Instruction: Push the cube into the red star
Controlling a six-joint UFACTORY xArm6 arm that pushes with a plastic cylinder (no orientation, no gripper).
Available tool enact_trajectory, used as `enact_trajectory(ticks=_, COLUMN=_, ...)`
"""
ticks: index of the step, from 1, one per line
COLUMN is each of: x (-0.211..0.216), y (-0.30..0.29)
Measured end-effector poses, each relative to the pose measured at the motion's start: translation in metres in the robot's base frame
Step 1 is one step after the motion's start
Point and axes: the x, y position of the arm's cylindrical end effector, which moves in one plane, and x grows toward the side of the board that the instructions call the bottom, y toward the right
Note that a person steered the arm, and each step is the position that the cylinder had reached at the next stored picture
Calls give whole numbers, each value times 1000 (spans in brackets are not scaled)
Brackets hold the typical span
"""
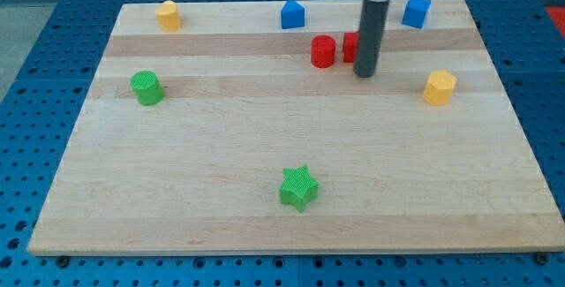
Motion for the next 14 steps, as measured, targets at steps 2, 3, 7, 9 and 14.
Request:
enact_trajectory(ticks=2, x=-39, y=62)
enact_trajectory(ticks=3, x=-66, y=101)
enact_trajectory(ticks=7, x=-144, y=108)
enact_trajectory(ticks=9, x=-99, y=81)
enact_trajectory(ticks=14, x=-91, y=23)
